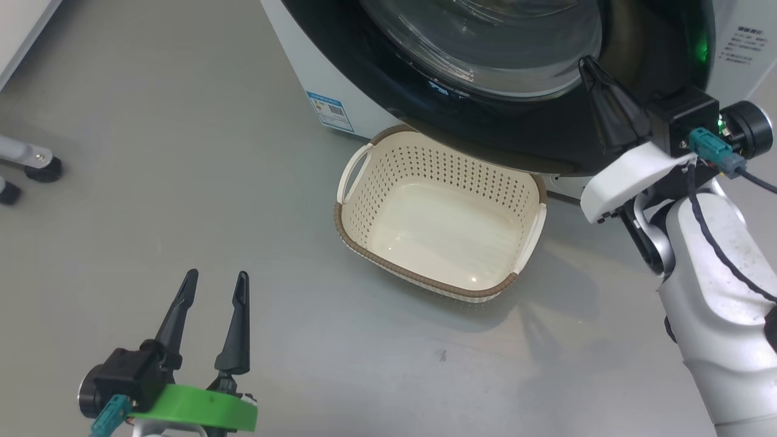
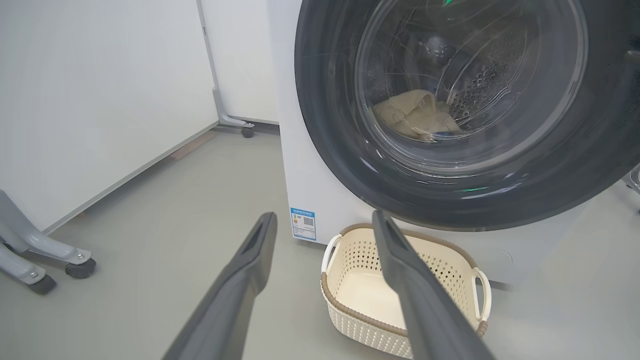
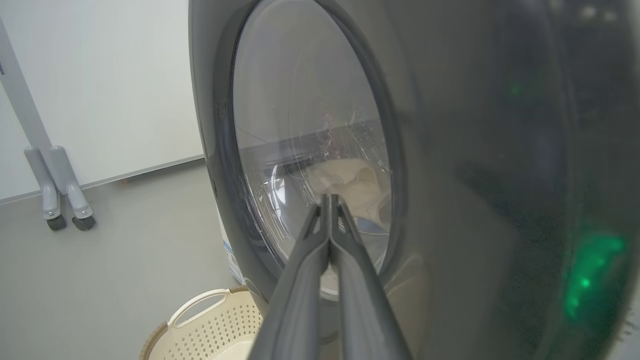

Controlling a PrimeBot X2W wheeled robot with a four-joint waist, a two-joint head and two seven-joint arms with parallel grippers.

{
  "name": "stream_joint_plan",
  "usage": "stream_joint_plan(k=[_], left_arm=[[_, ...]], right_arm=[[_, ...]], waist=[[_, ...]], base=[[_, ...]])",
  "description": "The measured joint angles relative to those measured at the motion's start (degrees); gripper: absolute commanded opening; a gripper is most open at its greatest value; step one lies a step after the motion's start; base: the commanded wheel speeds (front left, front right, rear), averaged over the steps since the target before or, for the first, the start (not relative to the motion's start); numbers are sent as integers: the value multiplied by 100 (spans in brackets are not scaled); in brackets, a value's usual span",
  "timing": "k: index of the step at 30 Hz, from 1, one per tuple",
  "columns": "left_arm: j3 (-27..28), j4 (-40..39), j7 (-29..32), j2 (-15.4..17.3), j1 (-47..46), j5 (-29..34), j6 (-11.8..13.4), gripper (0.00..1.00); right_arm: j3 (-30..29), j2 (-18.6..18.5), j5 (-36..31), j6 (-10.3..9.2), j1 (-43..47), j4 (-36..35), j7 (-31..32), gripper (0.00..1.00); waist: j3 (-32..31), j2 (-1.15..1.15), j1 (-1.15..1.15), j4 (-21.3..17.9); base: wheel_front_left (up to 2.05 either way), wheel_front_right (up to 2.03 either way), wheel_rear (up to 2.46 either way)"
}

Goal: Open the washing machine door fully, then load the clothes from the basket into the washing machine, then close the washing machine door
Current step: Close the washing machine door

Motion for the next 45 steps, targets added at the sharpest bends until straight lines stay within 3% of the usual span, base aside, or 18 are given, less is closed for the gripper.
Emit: stream_joint_plan(k=[35, 45], left_arm=[[360, -192, -18, -213, -245, 60, -101, 100], [369, -189, -18, -231, -257, 60, -144, 100]], right_arm=[[-350, -214, 115, 62, -1897, 1490, -316, 0], [-421, -122, 144, 40, -2157, 1823, -560, 0]], waist=[[517, 0, 0, 132], [587, 0, 0, 142]], base=[[0, 0, 0], [0, 0, 0]])
